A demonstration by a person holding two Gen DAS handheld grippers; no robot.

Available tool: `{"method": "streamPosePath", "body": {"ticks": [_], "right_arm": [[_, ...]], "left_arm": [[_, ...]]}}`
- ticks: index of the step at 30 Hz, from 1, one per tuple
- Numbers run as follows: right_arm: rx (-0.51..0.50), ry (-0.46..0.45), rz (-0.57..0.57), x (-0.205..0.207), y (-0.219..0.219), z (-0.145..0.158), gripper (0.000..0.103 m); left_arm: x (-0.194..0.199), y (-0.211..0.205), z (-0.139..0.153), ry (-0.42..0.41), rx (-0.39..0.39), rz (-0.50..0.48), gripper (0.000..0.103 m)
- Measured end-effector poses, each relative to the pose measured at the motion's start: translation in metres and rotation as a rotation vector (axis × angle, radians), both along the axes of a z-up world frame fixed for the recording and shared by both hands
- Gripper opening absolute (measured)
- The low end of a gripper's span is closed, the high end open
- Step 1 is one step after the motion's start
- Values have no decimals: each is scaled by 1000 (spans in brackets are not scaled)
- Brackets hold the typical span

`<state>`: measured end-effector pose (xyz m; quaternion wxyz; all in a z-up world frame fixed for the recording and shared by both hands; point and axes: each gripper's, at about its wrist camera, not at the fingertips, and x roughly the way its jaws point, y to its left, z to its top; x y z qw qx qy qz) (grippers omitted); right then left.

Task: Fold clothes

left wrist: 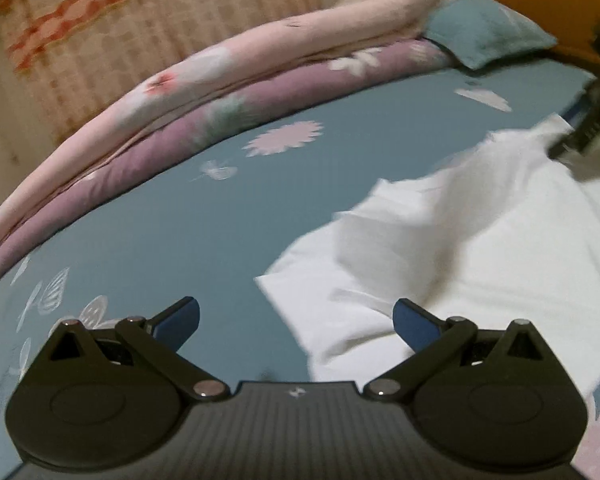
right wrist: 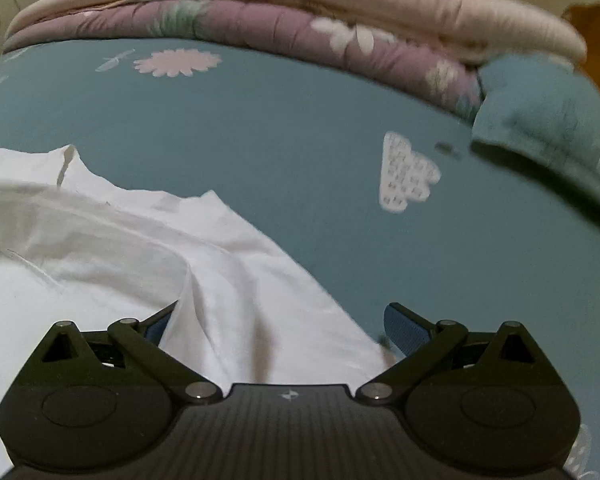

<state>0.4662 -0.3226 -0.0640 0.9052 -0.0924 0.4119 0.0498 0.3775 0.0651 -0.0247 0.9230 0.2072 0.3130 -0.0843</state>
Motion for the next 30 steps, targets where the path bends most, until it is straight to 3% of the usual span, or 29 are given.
{"method": "streamPosePath", "body": {"ticks": [4, 7, 9, 12, 15, 18, 20, 21, 23, 30], "right_arm": [[17, -32, 15, -14, 1, 8, 103], [21, -76, 29, -31, 1, 20, 103], [28, -112, 38, -47, -2, 28, 103], [67, -153, 42, -71, -12, 36, 103], [130, -167, 25, -90, -25, 36, 103], [157, -168, 5, -98, -30, 32, 101], [178, -161, -6, -99, -31, 29, 96], [189, -157, -12, -100, -31, 27, 93], [199, -157, -11, -102, -29, 26, 91], [207, -166, 7, -108, -18, 25, 91]], "left_arm": [[22, -18, -17, 7, 29, 10, 102], [42, -12, -25, 7, 7, 118, 103], [44, 1, -21, 21, -103, 170, 102], [29, 22, -8, 4, -304, 127, 102], [28, 49, -3, 50, -505, 126, 102], [42, 72, -7, 111, -637, 199, 86], [50, 84, -12, 131, -715, 243, 56], [53, 86, -14, 139, -740, 248, 51], [57, 80, -19, 142, -719, 237, 46], [54, 23, -40, 135, -439, 108, 44]]}}
